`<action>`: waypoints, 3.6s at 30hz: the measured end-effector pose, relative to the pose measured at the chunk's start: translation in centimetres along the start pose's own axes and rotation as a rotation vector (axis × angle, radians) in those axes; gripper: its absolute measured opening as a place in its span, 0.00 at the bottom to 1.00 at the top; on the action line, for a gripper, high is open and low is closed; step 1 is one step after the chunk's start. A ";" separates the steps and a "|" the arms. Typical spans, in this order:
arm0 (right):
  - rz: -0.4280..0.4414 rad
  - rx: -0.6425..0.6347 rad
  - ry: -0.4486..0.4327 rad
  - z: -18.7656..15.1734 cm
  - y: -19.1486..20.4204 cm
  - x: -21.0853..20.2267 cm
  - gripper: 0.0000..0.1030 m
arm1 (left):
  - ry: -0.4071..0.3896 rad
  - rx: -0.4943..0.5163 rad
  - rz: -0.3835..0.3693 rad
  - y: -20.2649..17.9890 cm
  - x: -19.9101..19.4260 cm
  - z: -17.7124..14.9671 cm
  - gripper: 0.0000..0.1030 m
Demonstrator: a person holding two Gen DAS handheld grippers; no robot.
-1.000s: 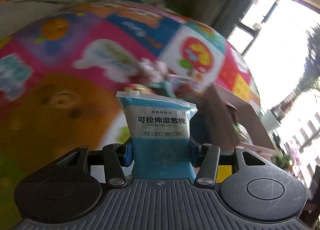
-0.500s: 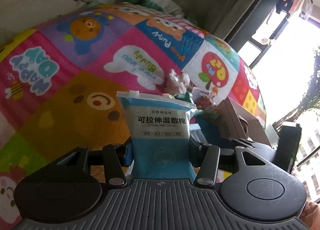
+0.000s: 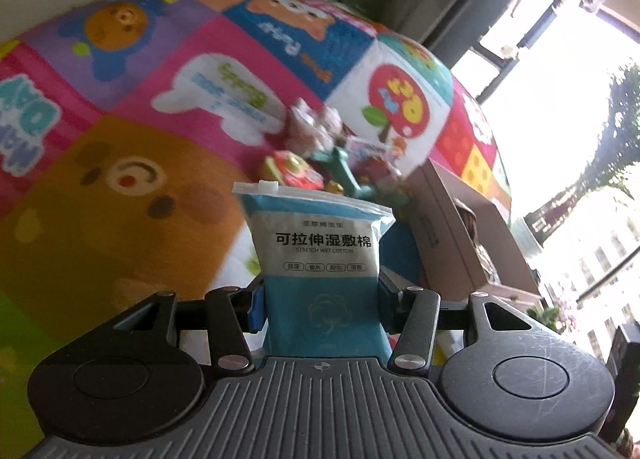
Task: Organize objects
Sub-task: 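Carry the blue pack into the pink box and open the left tool, then lower the white battery charger into the box and open the right tool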
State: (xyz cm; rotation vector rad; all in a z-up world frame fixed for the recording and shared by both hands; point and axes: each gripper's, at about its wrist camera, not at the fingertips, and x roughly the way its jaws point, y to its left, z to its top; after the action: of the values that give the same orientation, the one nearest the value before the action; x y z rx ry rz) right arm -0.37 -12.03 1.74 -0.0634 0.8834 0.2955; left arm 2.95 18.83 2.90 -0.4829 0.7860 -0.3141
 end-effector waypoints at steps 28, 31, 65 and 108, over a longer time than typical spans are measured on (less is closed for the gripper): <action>0.139 0.139 -0.157 3.4 -1.6 1.2 0.62 | 0.111 0.087 -0.047 -4.9 2.1 -2.6 0.54; 0.137 0.088 -0.188 3.6 -0.7 0.3 0.62 | 0.104 0.085 -0.042 -4.6 1.8 -2.5 0.54; -0.147 0.128 -0.308 -2.9 -8.2 -9.7 0.46 | 0.101 0.216 -0.144 -24.8 16.9 2.2 0.54; -0.114 0.275 -0.295 12.9 -11.2 -4.0 0.57 | -0.024 0.090 0.050 -4.3 5.1 0.8 0.55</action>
State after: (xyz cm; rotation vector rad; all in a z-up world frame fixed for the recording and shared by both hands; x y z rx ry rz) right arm 10.04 -21.41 12.26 0.1809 0.6172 0.0709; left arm 6.54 13.19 2.64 -0.3812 0.7557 -0.2949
